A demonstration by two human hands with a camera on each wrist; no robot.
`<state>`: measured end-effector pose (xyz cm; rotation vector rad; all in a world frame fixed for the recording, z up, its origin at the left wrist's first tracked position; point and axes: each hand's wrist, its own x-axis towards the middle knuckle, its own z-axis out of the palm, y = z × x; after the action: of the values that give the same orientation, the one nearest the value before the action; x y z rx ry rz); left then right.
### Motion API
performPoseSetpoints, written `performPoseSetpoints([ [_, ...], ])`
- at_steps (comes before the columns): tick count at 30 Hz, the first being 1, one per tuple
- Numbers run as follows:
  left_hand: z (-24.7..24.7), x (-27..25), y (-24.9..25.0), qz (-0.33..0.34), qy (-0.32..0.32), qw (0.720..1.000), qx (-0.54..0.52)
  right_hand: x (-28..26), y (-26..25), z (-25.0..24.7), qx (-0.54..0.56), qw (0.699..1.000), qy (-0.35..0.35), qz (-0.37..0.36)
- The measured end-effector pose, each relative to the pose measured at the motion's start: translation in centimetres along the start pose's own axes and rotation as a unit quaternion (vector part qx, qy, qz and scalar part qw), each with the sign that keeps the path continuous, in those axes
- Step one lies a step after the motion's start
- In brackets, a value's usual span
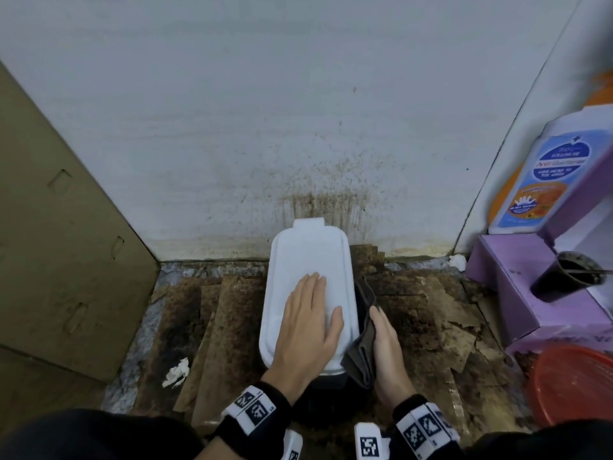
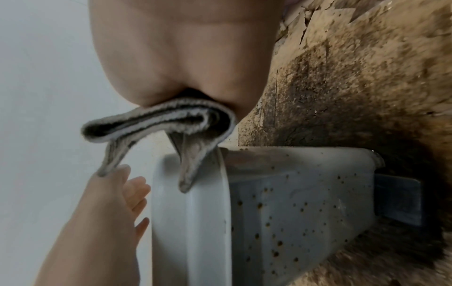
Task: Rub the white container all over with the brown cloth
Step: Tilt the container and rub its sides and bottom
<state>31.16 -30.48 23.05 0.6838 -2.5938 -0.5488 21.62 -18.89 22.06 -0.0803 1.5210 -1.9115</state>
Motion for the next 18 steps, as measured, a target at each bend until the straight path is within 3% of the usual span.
performPoseSetpoints([
  [13, -3.9, -0.3, -5.5, -0.055, -0.051, 0.997, -0.035, -0.4, 1.6, 4.3, 0.076, 0.987, -0.104, 0.097],
  [18, -5.5, -1.0, -8.6, -0.070, -0.039, 0.993, -0.091, 0.2, 3.1, 6.0, 0.150, 0.978, -0.074, 0.122],
])
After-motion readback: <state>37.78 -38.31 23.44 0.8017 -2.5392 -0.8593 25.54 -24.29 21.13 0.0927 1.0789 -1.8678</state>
